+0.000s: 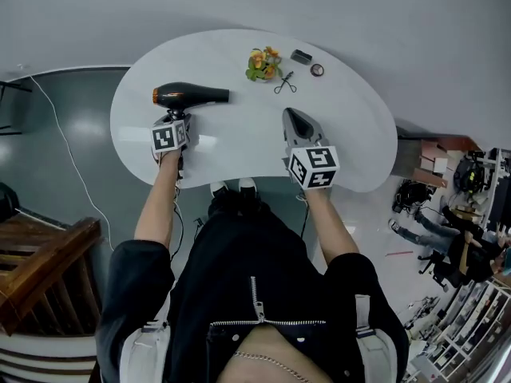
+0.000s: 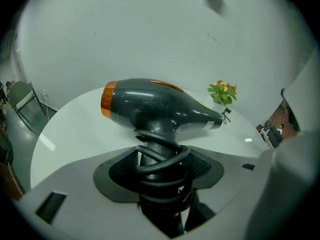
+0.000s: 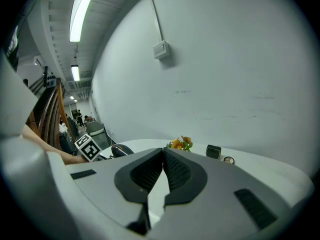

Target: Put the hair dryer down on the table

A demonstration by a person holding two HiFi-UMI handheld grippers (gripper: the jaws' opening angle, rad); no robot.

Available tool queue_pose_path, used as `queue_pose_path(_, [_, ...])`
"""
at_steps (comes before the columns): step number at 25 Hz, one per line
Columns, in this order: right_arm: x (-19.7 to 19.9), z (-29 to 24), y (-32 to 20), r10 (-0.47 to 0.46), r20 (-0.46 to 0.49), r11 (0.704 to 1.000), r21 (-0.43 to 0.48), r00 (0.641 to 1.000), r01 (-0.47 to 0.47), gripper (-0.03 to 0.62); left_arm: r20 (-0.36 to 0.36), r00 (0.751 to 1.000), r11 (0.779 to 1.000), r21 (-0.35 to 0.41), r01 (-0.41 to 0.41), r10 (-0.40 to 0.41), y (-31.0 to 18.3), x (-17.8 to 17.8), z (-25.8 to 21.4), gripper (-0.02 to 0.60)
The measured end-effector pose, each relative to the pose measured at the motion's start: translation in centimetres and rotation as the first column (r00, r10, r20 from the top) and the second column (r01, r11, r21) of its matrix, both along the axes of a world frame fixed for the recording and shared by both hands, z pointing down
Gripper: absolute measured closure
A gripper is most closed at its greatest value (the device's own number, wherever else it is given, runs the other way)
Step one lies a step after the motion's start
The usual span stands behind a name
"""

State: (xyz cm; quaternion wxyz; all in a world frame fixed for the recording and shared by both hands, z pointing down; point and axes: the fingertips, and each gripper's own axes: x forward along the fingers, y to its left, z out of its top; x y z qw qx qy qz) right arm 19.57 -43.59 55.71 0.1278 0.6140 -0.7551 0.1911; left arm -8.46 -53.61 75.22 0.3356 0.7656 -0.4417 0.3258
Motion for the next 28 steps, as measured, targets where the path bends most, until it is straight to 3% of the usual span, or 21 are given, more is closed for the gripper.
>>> queue_pose_path(14, [1.0,0.0,1.2,0.035,0.002,0.999,-0.003,0.999,-0.035,0.597,0.022,1.000,0.998,-0.054,0.014,-0.012,0.6,0.2,1.8,0.304])
queue_pose_path(20, [0.7,0.0,1.6,0.024,0.005,1.000,0.001,1.000,-0.024,0.597,-0.002,1.000,0.996,-0.092,0.006,-0.006,1.9,0.3,2.2,0.302])
queue_pose_path(24, [0.3,0.0,1.8,0.004,0.014,1.000,0.006,1.000,-0.004,0.599,-0.010,1.000,0.997,-0.068,0.018,-0.019,2.7,-0.1,1.3,0.301])
queue_pose_path(28, [-0.9,-0.3,1.3,-0.041,0.024,0.999,0.023,0.999,0.041,0.597,-0.041,0.998,0.999,0.013,0.048,-0.047,3.1,-0.9,-1.6,0.317])
